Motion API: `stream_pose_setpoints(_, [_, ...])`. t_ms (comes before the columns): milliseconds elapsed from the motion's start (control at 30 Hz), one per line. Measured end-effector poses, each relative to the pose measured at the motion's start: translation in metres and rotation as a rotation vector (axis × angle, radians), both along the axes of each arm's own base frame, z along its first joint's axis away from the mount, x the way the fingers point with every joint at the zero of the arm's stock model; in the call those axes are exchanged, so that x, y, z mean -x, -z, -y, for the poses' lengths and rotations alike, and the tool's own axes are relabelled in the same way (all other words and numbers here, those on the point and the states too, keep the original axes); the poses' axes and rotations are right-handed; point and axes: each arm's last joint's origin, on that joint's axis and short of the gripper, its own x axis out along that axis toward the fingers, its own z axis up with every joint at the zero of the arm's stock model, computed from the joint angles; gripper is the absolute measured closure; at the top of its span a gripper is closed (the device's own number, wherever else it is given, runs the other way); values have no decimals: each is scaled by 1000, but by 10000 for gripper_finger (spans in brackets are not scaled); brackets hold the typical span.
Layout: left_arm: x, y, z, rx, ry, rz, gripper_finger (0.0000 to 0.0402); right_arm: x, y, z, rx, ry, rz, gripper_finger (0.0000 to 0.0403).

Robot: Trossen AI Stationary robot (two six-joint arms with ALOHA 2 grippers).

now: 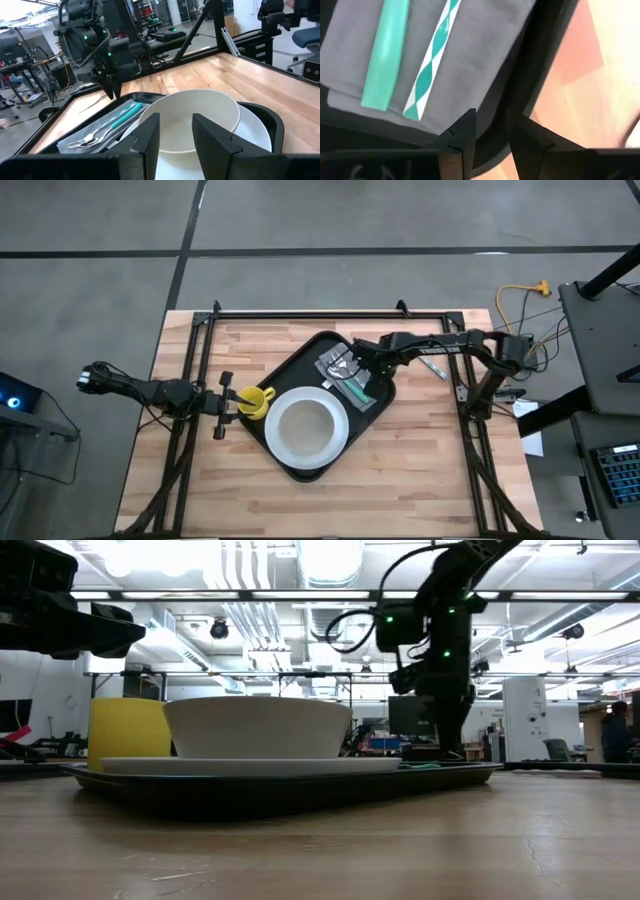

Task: Set up tray
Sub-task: Put the table knife to the right of the white fork on top of the gray napkin on the black serving tray

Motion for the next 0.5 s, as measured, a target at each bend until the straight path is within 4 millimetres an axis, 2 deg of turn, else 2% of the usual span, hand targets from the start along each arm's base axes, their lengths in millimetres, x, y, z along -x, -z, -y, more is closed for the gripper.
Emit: stream_pose_setpoints(500, [0,0,0,1,0,1,301,78,-3,23,42,195,103,323])
